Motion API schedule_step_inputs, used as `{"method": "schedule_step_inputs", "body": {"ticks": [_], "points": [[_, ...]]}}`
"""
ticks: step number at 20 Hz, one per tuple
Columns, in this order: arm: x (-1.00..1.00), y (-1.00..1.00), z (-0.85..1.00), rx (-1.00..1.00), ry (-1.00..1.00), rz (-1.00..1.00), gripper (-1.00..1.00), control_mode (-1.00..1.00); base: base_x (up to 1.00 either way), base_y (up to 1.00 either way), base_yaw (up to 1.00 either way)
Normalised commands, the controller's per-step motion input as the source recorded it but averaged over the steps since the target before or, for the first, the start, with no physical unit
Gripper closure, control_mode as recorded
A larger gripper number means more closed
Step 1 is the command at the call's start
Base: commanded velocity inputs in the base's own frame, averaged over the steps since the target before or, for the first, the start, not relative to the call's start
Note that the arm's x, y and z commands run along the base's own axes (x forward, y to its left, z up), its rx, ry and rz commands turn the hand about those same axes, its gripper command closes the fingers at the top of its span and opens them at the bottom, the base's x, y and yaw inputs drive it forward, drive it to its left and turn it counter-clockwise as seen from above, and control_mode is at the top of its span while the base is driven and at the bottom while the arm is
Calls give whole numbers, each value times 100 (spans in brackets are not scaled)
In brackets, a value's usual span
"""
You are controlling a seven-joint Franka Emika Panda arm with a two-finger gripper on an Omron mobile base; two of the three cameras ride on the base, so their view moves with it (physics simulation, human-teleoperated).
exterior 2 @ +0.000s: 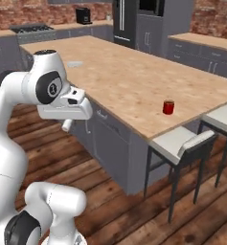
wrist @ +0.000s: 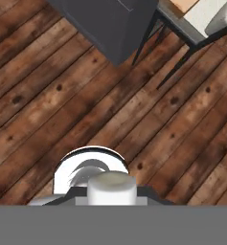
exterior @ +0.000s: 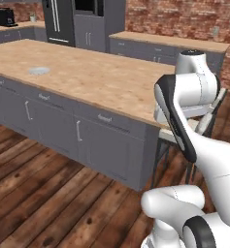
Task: Pick up the marshmallow and place it in the cup of hot chocolate on the dining counter.
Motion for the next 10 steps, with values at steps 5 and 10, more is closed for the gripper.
{"method": "schedule_step_inputs", "body": {"ticks": [5, 10], "points": [[0, 0, 0, 0, 0, 0, 100, 100, -8, -100, 27], [0, 0, 0, 0, 0, 0, 100, 100, 44, -100, 13]]}}
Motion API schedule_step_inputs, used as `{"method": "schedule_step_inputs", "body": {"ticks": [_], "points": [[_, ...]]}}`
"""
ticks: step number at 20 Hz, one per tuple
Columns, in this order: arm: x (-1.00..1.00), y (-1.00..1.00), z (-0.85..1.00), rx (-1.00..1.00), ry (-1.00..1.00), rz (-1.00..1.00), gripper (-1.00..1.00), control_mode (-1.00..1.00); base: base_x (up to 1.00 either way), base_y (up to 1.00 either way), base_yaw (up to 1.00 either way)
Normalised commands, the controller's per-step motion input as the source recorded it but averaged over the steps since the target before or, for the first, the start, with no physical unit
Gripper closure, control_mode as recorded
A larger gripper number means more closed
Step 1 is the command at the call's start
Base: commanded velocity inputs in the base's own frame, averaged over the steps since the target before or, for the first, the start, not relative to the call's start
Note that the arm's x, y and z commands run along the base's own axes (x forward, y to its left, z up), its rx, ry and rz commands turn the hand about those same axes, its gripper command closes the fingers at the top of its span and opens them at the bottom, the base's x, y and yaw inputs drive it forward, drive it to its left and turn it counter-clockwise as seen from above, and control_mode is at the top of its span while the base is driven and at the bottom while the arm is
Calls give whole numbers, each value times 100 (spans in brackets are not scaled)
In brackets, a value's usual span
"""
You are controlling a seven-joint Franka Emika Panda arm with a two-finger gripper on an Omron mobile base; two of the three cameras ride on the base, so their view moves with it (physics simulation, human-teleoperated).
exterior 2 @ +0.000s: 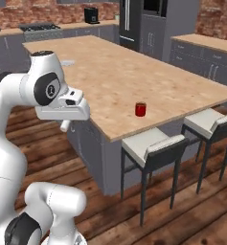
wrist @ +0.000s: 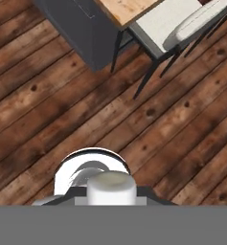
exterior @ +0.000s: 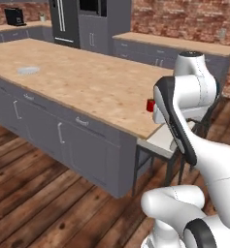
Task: Pick up the marshmallow and place it in the cup of hot chocolate on the dining counter.
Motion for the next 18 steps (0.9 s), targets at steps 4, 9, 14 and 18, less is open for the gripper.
{"method": "schedule_step_inputs", "body": {"ticks": [4, 9, 14, 18], "points": [[0, 0, 0, 0, 0, 0, 100, 100, 82, -100, 12], [0, 0, 0, 0, 0, 0, 100, 100, 65, -100, 21], [0, 0, 0, 0, 0, 0, 100, 100, 4, -100, 35], [0, 0, 0, 0, 0, 0, 100, 100, 49, -99, 34]]}}
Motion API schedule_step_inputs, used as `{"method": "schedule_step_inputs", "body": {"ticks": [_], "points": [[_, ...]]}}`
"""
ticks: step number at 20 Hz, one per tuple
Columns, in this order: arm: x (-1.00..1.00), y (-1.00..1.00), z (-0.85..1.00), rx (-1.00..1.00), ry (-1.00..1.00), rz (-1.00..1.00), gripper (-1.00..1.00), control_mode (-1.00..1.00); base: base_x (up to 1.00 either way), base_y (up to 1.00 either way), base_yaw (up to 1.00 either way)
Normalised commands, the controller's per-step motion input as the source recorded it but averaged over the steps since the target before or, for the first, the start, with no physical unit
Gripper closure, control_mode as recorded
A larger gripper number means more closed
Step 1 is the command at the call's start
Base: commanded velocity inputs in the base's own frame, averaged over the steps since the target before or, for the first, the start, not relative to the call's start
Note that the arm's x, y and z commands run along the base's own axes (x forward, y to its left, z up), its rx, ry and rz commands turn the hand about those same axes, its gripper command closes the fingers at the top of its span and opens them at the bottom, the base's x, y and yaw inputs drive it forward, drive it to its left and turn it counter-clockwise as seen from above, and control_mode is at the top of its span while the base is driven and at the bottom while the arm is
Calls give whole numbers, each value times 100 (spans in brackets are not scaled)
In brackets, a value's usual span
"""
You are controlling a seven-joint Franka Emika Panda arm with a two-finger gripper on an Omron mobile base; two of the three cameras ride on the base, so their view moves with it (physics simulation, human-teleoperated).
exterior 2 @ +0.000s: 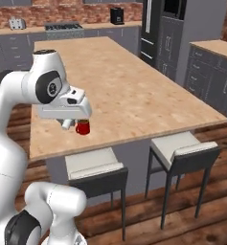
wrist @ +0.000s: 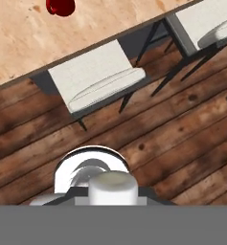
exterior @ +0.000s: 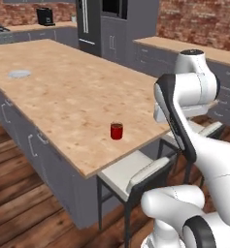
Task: Pick up the marshmallow and place it in the cup of hot chocolate on the dining counter.
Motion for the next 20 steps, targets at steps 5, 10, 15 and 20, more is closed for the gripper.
{"method": "schedule_step_inputs", "body": {"ticks": [5, 10, 15, 20], "points": [[0, 0, 0, 0, 0, 0, 100, 100, 91, -78, 23], [0, 0, 0, 0, 0, 0, 100, 100, 27, -3, 3], [8, 9, -8, 0, 1, 2, 100, -100, 4, 13, 5], [56, 50, -31, 2, 9, 18, 100, -100, 0, 0, 0]]}}
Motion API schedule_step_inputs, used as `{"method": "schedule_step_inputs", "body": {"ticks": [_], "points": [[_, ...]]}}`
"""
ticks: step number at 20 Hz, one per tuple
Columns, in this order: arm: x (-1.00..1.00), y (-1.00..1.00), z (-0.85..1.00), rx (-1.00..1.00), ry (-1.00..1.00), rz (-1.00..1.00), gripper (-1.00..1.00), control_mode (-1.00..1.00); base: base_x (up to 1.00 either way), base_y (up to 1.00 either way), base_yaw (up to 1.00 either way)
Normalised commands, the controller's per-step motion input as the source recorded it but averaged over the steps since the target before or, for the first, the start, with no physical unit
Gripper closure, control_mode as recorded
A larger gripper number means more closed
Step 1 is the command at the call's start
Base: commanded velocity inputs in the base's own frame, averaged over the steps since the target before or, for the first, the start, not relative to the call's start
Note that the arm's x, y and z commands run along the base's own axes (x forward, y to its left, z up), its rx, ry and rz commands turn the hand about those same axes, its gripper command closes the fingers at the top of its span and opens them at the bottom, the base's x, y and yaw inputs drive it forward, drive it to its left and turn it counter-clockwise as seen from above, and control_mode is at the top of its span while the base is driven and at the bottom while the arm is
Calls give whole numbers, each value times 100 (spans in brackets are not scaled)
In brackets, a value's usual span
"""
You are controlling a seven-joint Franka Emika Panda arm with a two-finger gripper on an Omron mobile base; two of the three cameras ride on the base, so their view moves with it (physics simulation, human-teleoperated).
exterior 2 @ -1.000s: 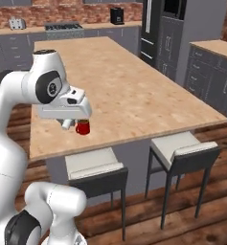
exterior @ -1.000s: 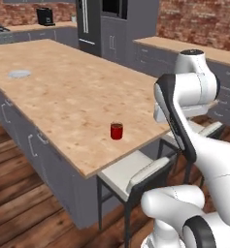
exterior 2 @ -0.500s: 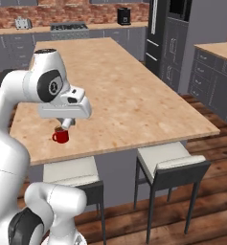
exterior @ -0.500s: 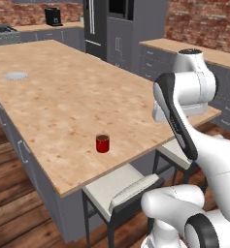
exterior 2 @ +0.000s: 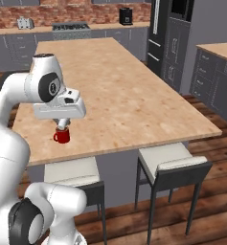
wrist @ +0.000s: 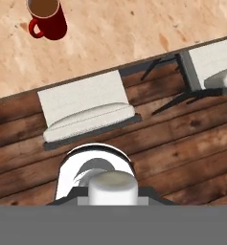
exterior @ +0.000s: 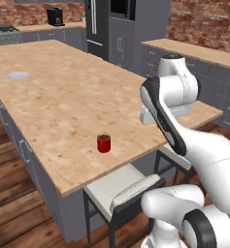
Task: Pick up the marshmallow and place it in the cup of hot chocolate on the dining counter.
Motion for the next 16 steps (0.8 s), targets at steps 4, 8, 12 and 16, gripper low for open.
{"method": "schedule_step_inputs", "body": {"ticks": [4, 8, 12, 16], "points": [[58, 37, -22, 4, 16, 25, 100, -100, 0, 0, 0], [24, 21, -7, 2, 12, 24, 100, -100, 0, 0, 0], [22, 23, -17, 5, 3, 21, 100, -100, 0, 0, 0], [36, 41, -30, 6, 0, 21, 100, -100, 0, 0, 0]]}}
